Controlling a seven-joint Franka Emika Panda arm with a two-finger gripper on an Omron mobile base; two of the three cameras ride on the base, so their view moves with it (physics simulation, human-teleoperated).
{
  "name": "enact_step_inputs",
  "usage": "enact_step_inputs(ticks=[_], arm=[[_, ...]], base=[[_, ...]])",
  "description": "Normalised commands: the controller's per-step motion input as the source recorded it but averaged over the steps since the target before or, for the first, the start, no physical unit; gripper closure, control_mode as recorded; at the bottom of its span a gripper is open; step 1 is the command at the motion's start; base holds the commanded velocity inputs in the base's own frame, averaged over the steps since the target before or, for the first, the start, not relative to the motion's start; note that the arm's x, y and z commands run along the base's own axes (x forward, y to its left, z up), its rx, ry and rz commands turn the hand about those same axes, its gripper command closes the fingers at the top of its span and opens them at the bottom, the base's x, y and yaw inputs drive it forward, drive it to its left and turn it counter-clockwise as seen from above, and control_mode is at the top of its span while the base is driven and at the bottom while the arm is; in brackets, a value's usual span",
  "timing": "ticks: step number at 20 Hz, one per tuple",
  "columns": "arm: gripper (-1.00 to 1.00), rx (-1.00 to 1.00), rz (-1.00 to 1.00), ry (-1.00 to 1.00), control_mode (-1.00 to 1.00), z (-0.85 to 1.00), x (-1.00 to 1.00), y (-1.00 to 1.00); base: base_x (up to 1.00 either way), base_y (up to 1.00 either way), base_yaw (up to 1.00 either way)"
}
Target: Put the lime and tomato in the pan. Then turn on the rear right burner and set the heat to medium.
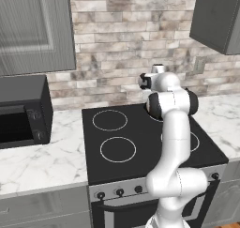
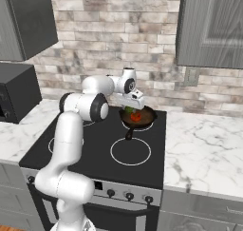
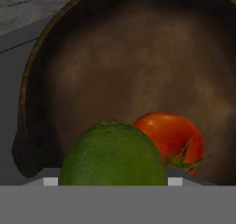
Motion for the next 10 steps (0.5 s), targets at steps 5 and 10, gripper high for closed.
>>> enact_step_inputs(ticks=[5,10], arm=[[-1.00,0.00,0.00,0.00,-1.00,0.00,0.00,0.00],[-1.00,0.00,0.00,0.00,-1.00,0.00,0.00,0.00]], base=[[0.00,0.00,0.00],[0.00,0.00,0.00]])
